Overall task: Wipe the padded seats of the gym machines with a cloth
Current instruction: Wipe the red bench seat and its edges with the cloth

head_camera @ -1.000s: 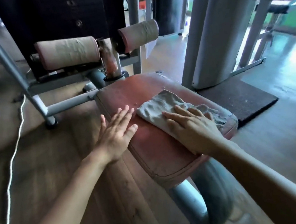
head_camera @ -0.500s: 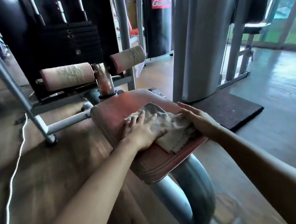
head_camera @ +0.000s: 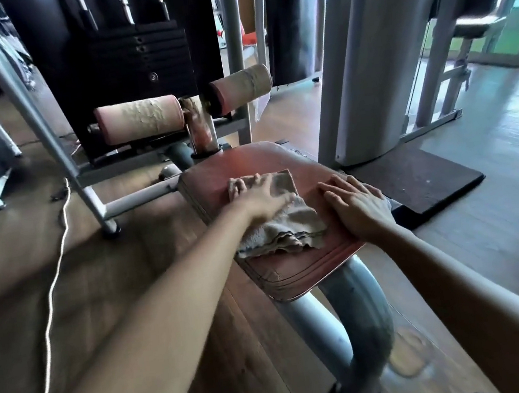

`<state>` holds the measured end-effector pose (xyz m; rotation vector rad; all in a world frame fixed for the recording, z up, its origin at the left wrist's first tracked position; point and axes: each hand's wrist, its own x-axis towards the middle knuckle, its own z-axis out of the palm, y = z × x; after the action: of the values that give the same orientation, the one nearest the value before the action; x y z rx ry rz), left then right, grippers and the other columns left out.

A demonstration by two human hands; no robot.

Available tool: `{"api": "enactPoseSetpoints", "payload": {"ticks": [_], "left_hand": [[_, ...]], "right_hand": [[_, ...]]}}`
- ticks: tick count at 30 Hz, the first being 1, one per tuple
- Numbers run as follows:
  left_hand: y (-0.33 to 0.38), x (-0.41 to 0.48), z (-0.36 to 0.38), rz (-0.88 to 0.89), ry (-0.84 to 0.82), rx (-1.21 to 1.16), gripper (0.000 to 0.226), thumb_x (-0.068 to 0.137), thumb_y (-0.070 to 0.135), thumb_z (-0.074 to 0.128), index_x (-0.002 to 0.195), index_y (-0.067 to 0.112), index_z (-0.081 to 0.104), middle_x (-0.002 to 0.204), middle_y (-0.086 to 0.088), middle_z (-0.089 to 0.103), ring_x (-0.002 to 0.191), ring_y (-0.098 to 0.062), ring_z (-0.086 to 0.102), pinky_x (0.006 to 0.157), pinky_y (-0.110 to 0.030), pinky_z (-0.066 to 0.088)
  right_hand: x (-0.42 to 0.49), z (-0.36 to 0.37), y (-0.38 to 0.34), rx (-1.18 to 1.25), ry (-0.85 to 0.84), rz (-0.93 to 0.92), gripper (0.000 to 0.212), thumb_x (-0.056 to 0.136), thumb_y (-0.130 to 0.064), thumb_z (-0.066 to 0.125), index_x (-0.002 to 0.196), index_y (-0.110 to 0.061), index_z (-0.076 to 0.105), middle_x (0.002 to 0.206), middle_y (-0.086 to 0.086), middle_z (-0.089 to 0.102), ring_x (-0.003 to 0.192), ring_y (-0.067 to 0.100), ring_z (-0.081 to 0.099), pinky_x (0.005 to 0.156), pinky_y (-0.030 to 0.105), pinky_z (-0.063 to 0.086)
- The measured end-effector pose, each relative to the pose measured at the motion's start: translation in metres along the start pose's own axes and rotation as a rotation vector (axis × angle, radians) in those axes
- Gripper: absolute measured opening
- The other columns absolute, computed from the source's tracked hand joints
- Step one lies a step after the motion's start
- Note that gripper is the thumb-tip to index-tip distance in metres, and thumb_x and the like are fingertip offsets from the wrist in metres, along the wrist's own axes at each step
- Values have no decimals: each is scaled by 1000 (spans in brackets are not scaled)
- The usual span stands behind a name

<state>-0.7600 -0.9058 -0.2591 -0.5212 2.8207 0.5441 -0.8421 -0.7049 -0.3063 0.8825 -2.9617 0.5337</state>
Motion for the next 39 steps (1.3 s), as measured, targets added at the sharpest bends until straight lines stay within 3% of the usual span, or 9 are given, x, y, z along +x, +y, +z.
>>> {"api": "enactPoseSetpoints", "payload": {"ticks": [3, 10, 16, 20, 23, 26, 29, 35, 39], "left_hand": [[-10, 7, 22, 28, 147, 187, 96, 90, 81, 19, 161, 22, -7, 167, -3, -14, 154, -38, -10, 124, -48, -12], [-14, 11, 17, 77, 132, 145, 77, 100, 66, 28, 161, 26, 4, 167, 0, -9, 154, -38, -9, 122, -45, -14], [-28, 2, 17, 215, 277, -39, 48, 106, 27, 40, 154, 29, 38, 164, -2, 29, 153, -34, 17, 126, -43, 11], [-33, -8, 12, 257, 443, -85, 31, 101, 17, 48, 128, 23, 62, 123, -11, 67, 116, -34, 60, 90, -39, 49], [-44, -30, 7, 302, 590, -154, 28, 95, 5, 52, 119, 17, 62, 111, -9, 71, 101, -32, 66, 76, -36, 48], [-61, -61, 6, 385, 723, -309, 44, 89, -1, 62, 126, 21, 63, 115, 0, 73, 105, -18, 67, 85, -24, 50], [-71, -96, 8, 478, 827, -470, 53, 85, 19, 77, 136, 16, 62, 122, 12, 66, 110, 8, 58, 92, -1, 40], [-93, -139, 32, 513, 890, -587, 31, 92, 25, 68, 122, 20, 70, 119, 17, 71, 112, 2, 65, 97, -22, 50], [-111, -161, 48, 395, 883, -668, 24, 92, 29, 69, 115, 23, 71, 108, 18, 74, 101, 3, 68, 89, -17, 50]], "right_hand": [[-1, 1, 0, -54, 25, -10, 45, 105, -50, 32, 150, -53, 31, 167, -16, 16, 155, 12, 9, 124, 35, 8], [-4, 0, -3, -90, 40, -11, 47, 103, -54, 33, 151, -53, 30, 167, -15, 16, 155, 14, 9, 122, 35, 9], [-5, 1, -5, -89, 98, -11, 50, 99, -60, 32, 148, -51, 38, 165, -15, 23, 154, 12, 15, 122, 35, 11], [-7, 1, -7, -70, 120, -15, 65, 86, -66, 22, 145, -51, 44, 162, -16, 30, 152, 9, 21, 121, 35, 15], [-10, -1, -8, -80, 142, -38, 48, 99, -59, 36, 144, -48, 46, 158, -18, 36, 149, 6, 23, 118, 32, 16], [-11, -4, -9, -93, 103, -24, 45, 102, -55, 39, 147, -49, 42, 161, -17, 31, 151, 7, 18, 119, 32, 14], [-9, -5, -10, -110, 41, -8, 48, 103, -56, 33, 150, -50, 35, 165, -16, 23, 153, 9, 12, 121, 34, 10], [-10, -10, -15, -152, 1, -8, 50, 104, -55, 28, 153, -47, 30, 165, -13, 21, 153, 14, 12, 123, 38, 11], [-12, -17, -34, -167, -103, -19, 49, 105, -48, 31, 153, -39, 35, 163, -7, 26, 151, 28, 16, 121, 53, 15]]}}
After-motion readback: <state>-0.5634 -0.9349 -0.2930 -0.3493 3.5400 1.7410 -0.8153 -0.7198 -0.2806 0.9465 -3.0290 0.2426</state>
